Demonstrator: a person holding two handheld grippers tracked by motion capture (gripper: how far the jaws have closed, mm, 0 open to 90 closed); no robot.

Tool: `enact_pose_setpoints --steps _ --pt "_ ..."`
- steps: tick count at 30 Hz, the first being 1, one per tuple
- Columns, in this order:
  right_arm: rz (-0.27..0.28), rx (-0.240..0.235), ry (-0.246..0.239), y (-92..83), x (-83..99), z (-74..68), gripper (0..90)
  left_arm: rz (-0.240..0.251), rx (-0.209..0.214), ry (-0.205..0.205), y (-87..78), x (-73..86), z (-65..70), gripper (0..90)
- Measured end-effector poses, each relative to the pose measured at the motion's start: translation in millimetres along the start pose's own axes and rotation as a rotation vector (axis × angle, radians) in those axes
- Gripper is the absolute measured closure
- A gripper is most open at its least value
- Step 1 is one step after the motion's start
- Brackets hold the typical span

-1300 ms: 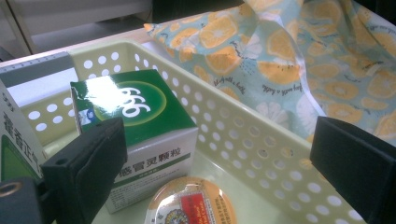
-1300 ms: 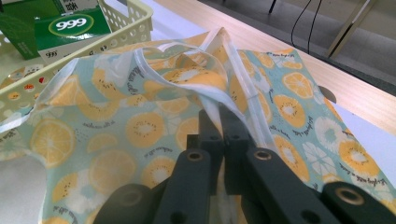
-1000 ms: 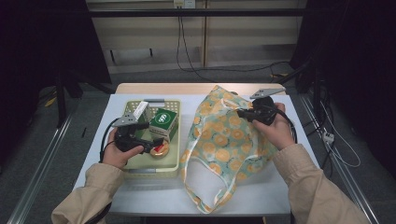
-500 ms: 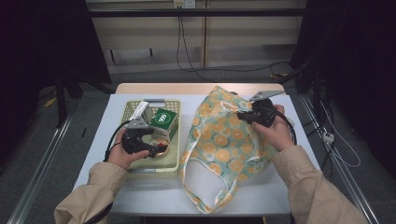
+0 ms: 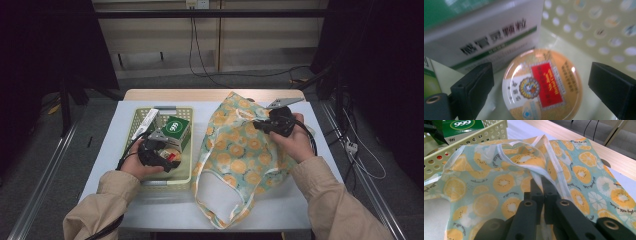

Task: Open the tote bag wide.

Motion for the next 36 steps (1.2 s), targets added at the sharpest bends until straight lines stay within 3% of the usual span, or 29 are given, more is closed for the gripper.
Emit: enact_pose_setpoints --steps 3,8,10,15,19,23,24,28,36 --pt "0.002 -0.002 -0.001 -0.3 -0.2 -0.4 89.9 -0.02 0.028 0.006 3.0 1.2 0.1 6.5" --pt "0.003 -0.002 0.002 -1.1 0.2 0.1 89.9 -0.053 0.019 -0.016 6.8 3.8 -1.6 9.7" --pt "0.005 -0.002 0.002 -1.4 0.3 0.5 89.9 -0.071 0.023 -0.006 7.9 4.5 -1.3 10.1" --pt "0.003 -0.004 -0.001 -1.2 0.9 1.0 89.9 -0.074 0.014 -0.01 7.5 4.4 -1.1 11.7" --pt "0.005 -0.006 0.002 -0.9 0.4 1.9 89.9 -0.076 -0.006 -0.008 4.2 4.4 -1.6 19.9" --pt "0.003 -0.006 0.007 -0.2 1.5 3.8 89.9 -0.082 0.024 -0.041 2.5 3.6 -0.2 20.1" --pt "0.003 -0.006 0.009 0.0 1.9 4.1 89.9 -0.077 0.01 -0.039 1.7 2.8 0.5 20.2" --pt "0.004 -0.006 0.009 0.2 3.0 4.4 89.9 -0.01 0.046 -0.062 -5.5 -2.6 -0.2 20.2" --pt "0.001 -0.012 0.011 2.4 3.4 4.3 89.9 0.02 0.026 -0.072 -22.6 -16.3 -4.3 20.3"
Point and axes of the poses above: each handheld gripper's, and its own axes: y roughly forward along the jaws, x roughly out of its underside, z roughly to its right, the point moved 3 cm from there along y, roughly forward along the jaws, and after that the axes turned 2 degrees about -x, right-handed, at the moved point
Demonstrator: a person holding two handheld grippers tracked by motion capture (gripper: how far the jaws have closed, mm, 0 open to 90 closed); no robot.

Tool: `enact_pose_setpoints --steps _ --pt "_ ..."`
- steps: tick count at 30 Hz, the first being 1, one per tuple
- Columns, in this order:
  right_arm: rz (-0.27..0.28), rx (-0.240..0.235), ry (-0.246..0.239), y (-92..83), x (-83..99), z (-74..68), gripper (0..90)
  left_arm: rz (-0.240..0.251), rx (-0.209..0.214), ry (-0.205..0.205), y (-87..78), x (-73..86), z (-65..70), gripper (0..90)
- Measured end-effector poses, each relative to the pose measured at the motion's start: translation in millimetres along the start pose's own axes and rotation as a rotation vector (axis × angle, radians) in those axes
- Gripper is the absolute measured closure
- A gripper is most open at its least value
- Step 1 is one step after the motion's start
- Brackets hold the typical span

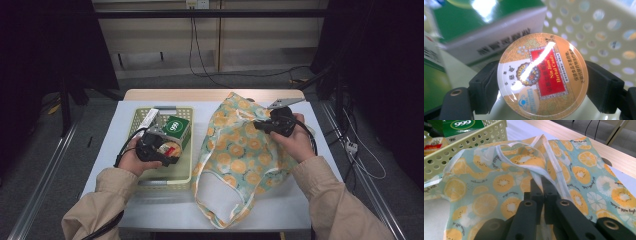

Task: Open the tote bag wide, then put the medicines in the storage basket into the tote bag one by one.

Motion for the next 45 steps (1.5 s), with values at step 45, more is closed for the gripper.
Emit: enact_pose_setpoints --steps 45 --pt "0.011 -0.023 0.023 5.3 0.6 1.0 89.9 0.155 0.234 0.105 21.0 -104.9 131.2 20.4"
Point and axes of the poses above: each handheld gripper's, and its own axes: y roughly forward along the jaws, x roughly out of its underside, z roughly to its right, the point moved 3 cm from there along y, roughly forward along the jaws, and after that the axes turned 2 degrees about -x, right-handed, at the moved point
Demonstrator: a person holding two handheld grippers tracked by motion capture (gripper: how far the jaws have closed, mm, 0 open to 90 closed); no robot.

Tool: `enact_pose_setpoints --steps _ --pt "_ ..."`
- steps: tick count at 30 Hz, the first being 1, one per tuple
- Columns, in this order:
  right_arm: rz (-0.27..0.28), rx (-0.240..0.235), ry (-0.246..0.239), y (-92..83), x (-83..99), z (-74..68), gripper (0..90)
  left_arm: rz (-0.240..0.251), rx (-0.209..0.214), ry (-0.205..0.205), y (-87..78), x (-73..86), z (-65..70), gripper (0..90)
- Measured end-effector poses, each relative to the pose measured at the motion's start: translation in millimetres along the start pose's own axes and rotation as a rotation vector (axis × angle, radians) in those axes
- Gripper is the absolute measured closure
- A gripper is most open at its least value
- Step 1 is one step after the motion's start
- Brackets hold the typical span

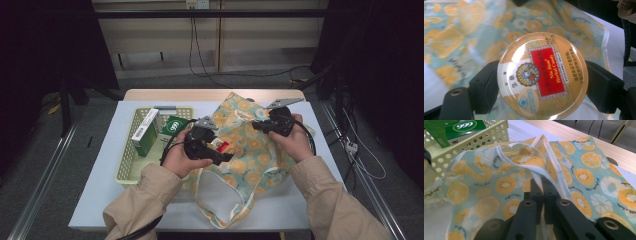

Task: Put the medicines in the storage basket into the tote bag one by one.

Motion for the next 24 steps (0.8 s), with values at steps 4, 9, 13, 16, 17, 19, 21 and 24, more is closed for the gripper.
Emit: enact_pose_setpoints --steps 4,9,13,16,17,19,21,24 --pt "-0.001 0.001 -0.002 0.0 -0.3 -0.7 89.9 -0.005 0.02 0.004 16.7 -1.8 6.5 20.4" --pt "0.002 0.002 0.0 -1.5 -0.3 -1.0 89.9 -0.008 0.02 0.013 35.8 -2.0 10.9 20.3" --pt "0.002 0.002 0.0 -2.6 -0.3 -1.5 89.9 -0.013 0.021 0.011 49.1 -1.2 11.3 20.4" --pt "-0.001 0.003 -0.002 -2.6 0.3 -0.9 89.9 -0.012 0.009 0.009 57.6 -1.3 9.4 20.3" --pt "-0.002 0.003 -0.001 -2.3 0.6 -0.8 89.9 -0.017 0.009 0.01 60.4 -1.3 9.2 20.4" --pt "-0.001 0.004 -0.003 -1.6 0.9 -0.1 89.9 -0.02 0.007 -0.003 65.3 -1.5 7.8 20.4" --pt "-0.002 0.008 -0.002 -1.2 1.1 0.3 89.9 -0.01 -0.001 -0.016 69.3 -2.4 5.1 20.3" --pt "-0.002 0.012 0.0 -0.7 1.0 0.7 89.9 -0.005 -0.011 -0.032 76.2 -2.5 0.0 20.3"
Point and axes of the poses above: each handheld gripper's, and its own axes: y roughly forward along the jaws, x roughly out of its underside, z roughly to its right, the point moved 3 cm from there along y, roughly forward along the jaws, and after that the axes turned 2 degrees about -x, right-handed, at the moved point
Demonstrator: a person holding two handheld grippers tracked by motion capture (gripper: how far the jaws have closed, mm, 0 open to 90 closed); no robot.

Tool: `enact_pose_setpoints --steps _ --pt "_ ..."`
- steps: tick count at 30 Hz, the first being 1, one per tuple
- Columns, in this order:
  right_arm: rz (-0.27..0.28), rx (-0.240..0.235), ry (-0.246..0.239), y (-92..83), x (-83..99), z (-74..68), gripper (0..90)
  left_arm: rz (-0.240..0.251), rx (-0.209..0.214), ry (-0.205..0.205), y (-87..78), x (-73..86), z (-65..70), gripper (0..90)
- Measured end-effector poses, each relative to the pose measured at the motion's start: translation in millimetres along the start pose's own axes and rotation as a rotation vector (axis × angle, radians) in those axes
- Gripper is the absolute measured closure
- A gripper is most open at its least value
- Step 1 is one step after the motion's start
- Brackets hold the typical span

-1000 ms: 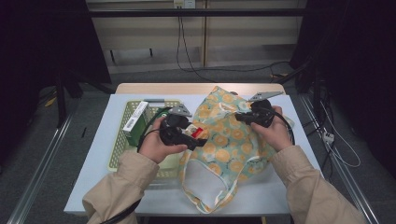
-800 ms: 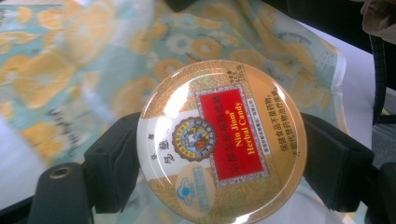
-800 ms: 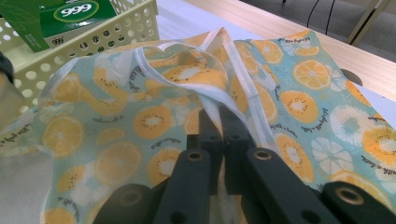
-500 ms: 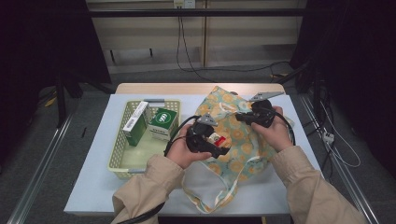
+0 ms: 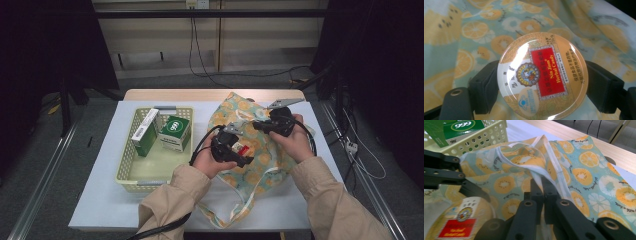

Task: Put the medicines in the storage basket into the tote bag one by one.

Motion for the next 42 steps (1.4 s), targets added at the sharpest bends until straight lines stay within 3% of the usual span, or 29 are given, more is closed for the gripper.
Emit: enact_pose_setpoints --steps 6,13,23,25,26,30,42 --pt "-0.005 0.004 -0.008 -0.7 -0.5 0.4 89.9 0.009 -0.025 -0.012 10.2 -0.5 -12.7 20.3" --pt "-0.012 0.029 0.019 -0.5 2.6 9.8 89.9 0.018 -0.056 -0.027 13.4 -2.9 -23.7 20.3" --pt "-0.015 0.057 0.055 6.1 5.0 20.0 89.9 0.012 -0.076 -0.009 19.3 -3.0 -24.9 20.4" --pt "-0.017 0.061 0.066 9.3 5.9 22.9 89.9 0.006 -0.111 -0.012 21.2 -2.8 -24.5 20.3" --pt "-0.019 0.065 0.07 11.2 6.3 24.5 89.9 0.007 -0.084 -0.01 22.0 -2.5 -25.5 20.3" --pt "-0.025 0.073 0.086 19.5 5.9 28.4 89.9 0.01 -0.077 -0.021 26.9 -1.7 -26.3 20.3" --pt "-0.025 0.06 0.082 32.7 -3.8 25.4 89.9 0.008 -0.098 -0.049 39.4 -4.3 -34.4 20.3"
Point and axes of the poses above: each handheld gripper's, and its own axes: y roughly forward along the jaws, x roughly out of its underside, z roughly to its right, the point moved 3 cm from there along y, roughly forward along the jaws, and after that the axes turned 2 degrees about -x, right-handed, at the moved point
